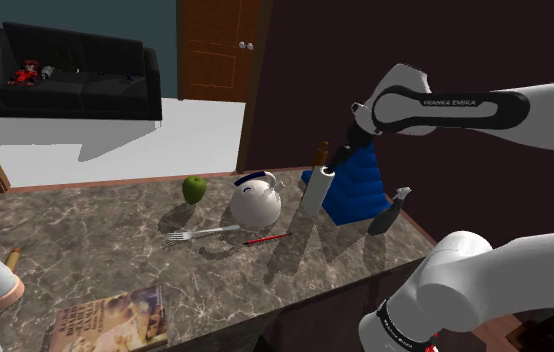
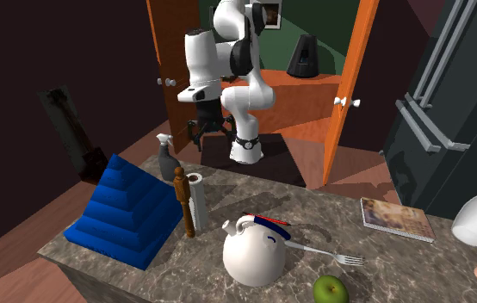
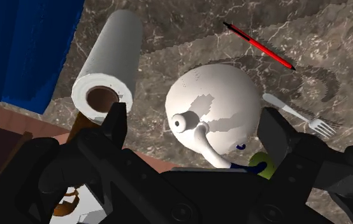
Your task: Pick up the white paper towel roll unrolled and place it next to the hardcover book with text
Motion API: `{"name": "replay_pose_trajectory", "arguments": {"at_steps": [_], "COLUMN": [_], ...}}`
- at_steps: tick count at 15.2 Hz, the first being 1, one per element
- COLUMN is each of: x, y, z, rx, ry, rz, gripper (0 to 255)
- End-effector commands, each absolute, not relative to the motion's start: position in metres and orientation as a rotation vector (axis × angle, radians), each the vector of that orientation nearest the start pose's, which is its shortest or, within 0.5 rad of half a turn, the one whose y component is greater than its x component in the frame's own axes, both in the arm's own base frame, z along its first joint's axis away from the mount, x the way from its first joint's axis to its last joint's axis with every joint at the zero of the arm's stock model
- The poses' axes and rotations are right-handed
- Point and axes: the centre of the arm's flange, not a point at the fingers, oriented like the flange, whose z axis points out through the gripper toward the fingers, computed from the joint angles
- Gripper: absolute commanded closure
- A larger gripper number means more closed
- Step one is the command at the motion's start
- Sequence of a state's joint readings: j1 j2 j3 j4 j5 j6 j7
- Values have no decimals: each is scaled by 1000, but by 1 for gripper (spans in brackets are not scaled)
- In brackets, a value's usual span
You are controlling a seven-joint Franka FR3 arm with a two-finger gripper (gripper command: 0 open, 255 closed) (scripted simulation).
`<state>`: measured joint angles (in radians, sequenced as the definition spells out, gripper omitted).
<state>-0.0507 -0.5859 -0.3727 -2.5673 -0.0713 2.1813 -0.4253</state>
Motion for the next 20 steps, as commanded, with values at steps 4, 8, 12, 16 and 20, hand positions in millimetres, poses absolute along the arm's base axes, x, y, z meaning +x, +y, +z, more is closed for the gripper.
{"name": "replay_pose_trajectory", "arguments": {"at_steps": [4, 8, 12, 16, 20], "x": [366, 374, 379, 383, 383], "y": [-222, -251, -249, -248, -248], "z": [418, 387, 366, 353, 353], "rx": [-3032, -3016, -3016, -3016, -3016], "ry": [-136, -144, -144, -144, -144], "rz": [-360, -378, -378, -378, -378], "gripper": [0, 0, 0, 0, 0]}}
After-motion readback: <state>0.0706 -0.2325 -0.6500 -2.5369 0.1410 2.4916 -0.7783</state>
